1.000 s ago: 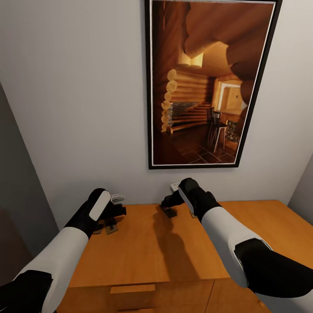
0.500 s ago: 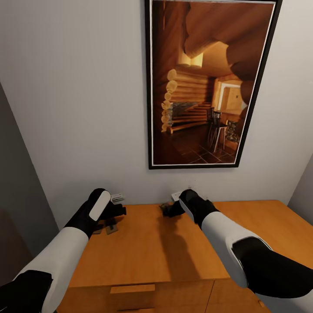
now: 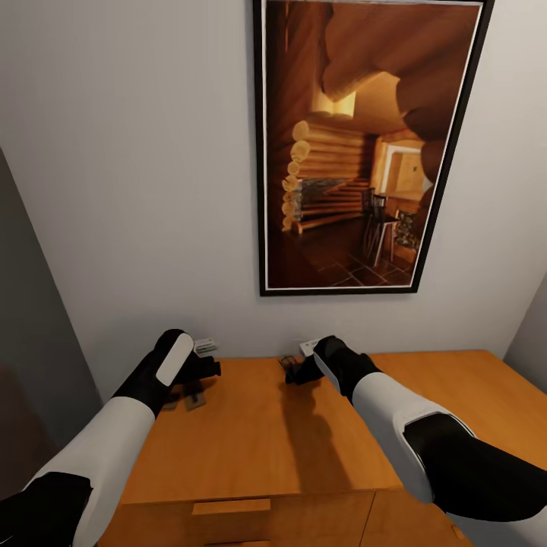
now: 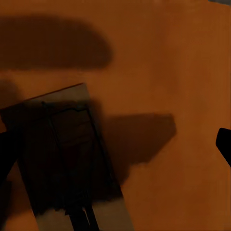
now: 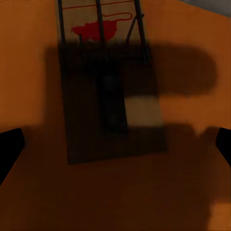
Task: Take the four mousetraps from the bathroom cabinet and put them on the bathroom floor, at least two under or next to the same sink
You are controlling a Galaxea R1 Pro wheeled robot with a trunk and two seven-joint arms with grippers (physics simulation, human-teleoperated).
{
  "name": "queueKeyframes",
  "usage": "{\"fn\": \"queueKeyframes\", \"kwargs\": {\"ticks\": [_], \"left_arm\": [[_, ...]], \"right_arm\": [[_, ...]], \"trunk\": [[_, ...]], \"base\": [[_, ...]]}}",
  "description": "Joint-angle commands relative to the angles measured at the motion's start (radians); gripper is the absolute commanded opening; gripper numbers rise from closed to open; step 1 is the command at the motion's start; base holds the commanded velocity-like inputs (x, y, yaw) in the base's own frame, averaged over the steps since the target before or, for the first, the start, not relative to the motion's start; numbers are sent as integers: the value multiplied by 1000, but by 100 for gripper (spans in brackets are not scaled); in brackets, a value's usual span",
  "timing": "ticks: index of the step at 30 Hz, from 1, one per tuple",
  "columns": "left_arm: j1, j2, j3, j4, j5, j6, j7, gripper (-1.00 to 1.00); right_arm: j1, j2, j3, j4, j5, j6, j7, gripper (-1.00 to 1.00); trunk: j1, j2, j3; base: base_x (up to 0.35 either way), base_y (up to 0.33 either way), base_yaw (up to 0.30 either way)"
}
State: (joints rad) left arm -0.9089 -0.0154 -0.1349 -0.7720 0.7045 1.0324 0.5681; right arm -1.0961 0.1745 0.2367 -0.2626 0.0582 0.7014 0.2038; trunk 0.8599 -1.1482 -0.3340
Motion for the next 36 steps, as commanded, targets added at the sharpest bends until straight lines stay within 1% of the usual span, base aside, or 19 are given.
{"fn": "queueKeyframes", "kwargs": {"ticks": [1,6,11,36], "left_arm": [[-1,0,-2,-1,11,1,10,100],[-1,0,-4,0,12,1,10,100],[-1,0,-3,0,11,1,10,100],[-1,1,-4,0,10,1,10,100]], "right_arm": [[-1,0,2,-1,7,5,5,100],[-1,0,1,0,7,5,5,100],[-1,0,1,0,8,6,5,100],[-1,0,-3,0,6,1,5,100]], "trunk": [[0,-1,-1],[0,-1,-1],[0,-1,-1],[0,-1,-1]], "base": [[135,0,0],[192,0,0],[69,0,0],[5,0,0]]}}
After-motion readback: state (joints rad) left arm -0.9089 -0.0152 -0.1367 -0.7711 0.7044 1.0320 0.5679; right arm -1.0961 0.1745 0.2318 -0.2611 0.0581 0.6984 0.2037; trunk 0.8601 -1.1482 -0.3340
